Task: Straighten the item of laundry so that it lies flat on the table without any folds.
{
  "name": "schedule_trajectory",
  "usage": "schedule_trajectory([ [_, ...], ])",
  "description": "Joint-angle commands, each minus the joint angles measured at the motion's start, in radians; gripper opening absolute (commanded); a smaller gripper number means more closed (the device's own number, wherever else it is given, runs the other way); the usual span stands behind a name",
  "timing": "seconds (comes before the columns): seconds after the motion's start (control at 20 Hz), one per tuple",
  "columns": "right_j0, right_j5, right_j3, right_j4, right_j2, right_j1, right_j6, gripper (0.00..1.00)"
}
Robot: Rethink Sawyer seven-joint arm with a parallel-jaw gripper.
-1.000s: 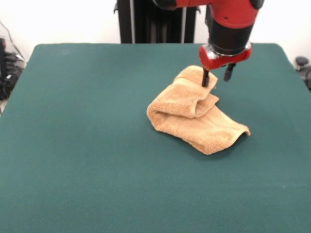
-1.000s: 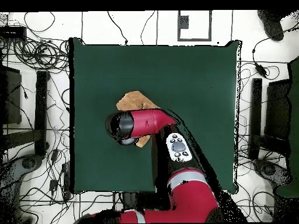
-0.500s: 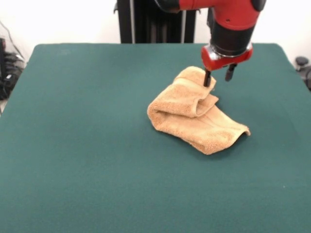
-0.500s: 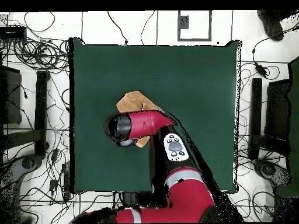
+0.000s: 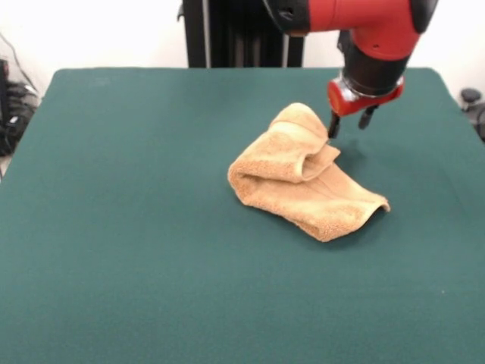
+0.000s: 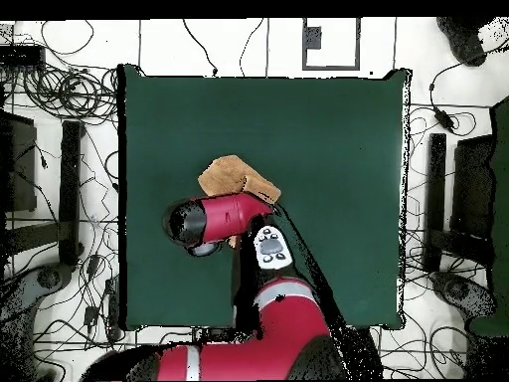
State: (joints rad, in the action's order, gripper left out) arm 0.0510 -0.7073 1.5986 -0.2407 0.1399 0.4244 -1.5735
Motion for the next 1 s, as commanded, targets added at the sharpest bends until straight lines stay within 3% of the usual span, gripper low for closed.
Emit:
schedule_trajectory([
  [0.05, -0.047, 0.098, -0.053, 0.016, -0.029, -0.101, -0.241, 1.00],
  [0.4, -0.052, 0.140, -0.014, 0.072, 0.003, -0.096, -0.247, 1.00],
  [0.7, -0.023, 0.148, 0.026, 0.067, 0.005, -0.067, -0.219, 1.00],
  [0.8, 0.006, 0.161, 0.085, 0.065, 0.022, -0.019, -0.197, 1.00],
  [1.0, 0.117, 0.139, 0.266, 0.058, 0.075, 0.169, -0.087, 1.00],
])
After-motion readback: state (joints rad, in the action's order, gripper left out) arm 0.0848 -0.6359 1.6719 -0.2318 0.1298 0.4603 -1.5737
